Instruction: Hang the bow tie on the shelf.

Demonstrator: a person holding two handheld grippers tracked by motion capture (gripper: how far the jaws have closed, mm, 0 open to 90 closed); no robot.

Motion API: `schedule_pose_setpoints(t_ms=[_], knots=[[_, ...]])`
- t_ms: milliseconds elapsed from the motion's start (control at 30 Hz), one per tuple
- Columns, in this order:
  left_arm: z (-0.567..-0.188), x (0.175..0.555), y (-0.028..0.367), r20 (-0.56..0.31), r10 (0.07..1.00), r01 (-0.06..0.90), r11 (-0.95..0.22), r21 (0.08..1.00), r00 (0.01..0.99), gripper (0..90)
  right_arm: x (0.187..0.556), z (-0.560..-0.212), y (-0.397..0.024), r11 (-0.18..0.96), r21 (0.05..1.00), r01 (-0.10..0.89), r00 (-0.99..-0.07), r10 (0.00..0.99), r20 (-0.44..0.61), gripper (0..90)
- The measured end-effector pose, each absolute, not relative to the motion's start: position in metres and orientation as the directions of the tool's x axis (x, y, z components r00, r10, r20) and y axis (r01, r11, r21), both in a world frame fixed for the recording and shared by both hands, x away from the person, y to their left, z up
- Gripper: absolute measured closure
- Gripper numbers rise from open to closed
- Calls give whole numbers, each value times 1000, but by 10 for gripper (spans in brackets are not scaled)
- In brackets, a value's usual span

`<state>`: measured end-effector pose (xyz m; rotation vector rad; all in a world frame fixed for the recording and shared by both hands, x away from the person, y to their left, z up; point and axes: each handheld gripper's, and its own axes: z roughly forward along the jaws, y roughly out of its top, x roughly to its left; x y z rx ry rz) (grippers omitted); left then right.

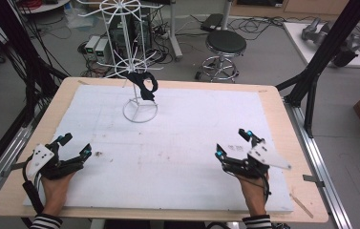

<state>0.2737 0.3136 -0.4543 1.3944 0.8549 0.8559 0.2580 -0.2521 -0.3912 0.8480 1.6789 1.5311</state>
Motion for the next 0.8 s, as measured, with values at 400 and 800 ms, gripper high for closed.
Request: schedule_pose_setpoints(t_ms=[400, 800], knots=[[-455, 272, 314, 2, 893, -14, 5, 1000, 451, 163, 254, -453, -269, 6, 1000, 24, -459, 889, 5, 105], [-455, 272, 314, 3, 893, -13, 3, 1000, 449, 163, 256, -454, -267, 7, 999, 43, -454, 891, 13, 106]])
